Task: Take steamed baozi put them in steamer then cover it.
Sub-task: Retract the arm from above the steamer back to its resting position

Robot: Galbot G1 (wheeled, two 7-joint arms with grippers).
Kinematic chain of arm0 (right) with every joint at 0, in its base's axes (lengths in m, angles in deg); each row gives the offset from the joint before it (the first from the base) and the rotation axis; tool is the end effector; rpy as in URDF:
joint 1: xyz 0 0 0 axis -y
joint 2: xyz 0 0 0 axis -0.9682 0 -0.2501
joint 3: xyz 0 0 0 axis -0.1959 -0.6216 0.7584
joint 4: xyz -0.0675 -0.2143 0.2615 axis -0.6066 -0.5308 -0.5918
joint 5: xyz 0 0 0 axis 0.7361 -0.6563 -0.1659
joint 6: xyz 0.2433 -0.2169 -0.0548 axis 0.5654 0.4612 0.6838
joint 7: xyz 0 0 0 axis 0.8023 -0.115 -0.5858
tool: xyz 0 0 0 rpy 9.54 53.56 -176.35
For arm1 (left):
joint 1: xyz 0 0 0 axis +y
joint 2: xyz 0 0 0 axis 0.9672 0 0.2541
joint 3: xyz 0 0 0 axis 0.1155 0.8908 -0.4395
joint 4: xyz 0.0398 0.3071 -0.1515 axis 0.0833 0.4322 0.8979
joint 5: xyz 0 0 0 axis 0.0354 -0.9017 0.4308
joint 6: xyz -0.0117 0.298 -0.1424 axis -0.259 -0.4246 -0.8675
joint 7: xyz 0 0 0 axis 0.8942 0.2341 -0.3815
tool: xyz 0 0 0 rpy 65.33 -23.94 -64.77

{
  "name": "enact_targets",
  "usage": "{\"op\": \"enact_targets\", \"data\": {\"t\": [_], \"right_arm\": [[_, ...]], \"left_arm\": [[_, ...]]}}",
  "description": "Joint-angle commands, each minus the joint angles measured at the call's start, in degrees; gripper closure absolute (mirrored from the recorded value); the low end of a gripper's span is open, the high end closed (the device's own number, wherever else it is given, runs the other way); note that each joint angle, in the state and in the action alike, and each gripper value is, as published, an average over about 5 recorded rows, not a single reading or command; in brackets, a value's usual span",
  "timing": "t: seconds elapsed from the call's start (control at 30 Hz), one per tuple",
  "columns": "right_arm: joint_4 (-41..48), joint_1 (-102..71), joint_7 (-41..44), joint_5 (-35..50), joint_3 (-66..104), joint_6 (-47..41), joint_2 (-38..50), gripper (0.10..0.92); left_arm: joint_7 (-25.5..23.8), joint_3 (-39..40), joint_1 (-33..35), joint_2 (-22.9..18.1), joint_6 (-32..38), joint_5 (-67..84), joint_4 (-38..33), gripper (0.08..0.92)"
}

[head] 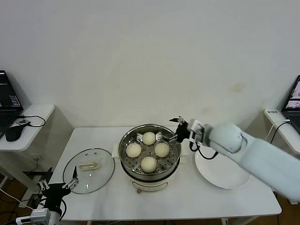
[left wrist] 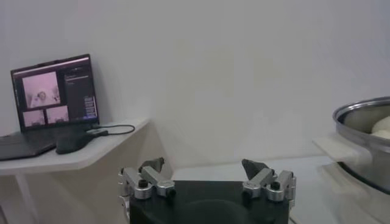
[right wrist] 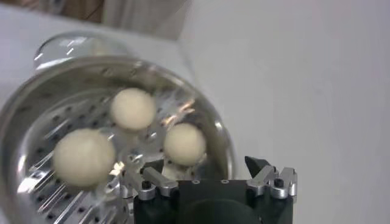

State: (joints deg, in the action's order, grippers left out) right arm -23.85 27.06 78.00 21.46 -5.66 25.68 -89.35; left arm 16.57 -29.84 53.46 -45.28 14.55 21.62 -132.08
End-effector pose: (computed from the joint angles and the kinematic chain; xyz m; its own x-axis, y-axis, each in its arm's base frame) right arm 0.3795 -0.0453 -0.1398 -0.6811 -0.6071 0.4093 -0.7271 0.4947 -0.4761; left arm 0.1243 0.1035 -0.2766 -0.9730 -0.1958 0.1224 -0.1697 0.9658 0.1959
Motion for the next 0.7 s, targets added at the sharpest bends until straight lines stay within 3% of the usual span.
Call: {"op": "enact_targets", "data": {"t": [0.03,0.23,0.4,0.57,0.7], "right_arm": [[-3.77,-43.14,-9.91,-7.48,42.07,21.80,-6.95,0.203],[-4.36,-55.70,-6.22,-11.50,56.38,29.17,-18.42,0.202],[-5.69,-61.62,-4.24,-12.77,64.69,31.14,-27.64,0.203],[-6.36,-64.26,-4.21,-13.22,68.23,31.58,-31.79,0.203],[-7.66,-65.85,-4.07,-13.28,70.35,31.35,-33.30,0.203]], "left_arm": [[0.30,0.14,-0.65,-0.16,2.96,-5.23,2.36,0.177],[0.89,-0.39,-2.16,-0.19,6.63,-18.85,6.76,0.177],[1.41,-2.98,-3.97,-0.37,12.48,-43.40,11.34,0.177],[0.50,-6.61,-4.37,0.34,16.37,-66.86,14.99,0.177],[-1.48,-6.94,-3.22,2.51,16.05,-74.83,17.04,0.177]]}}
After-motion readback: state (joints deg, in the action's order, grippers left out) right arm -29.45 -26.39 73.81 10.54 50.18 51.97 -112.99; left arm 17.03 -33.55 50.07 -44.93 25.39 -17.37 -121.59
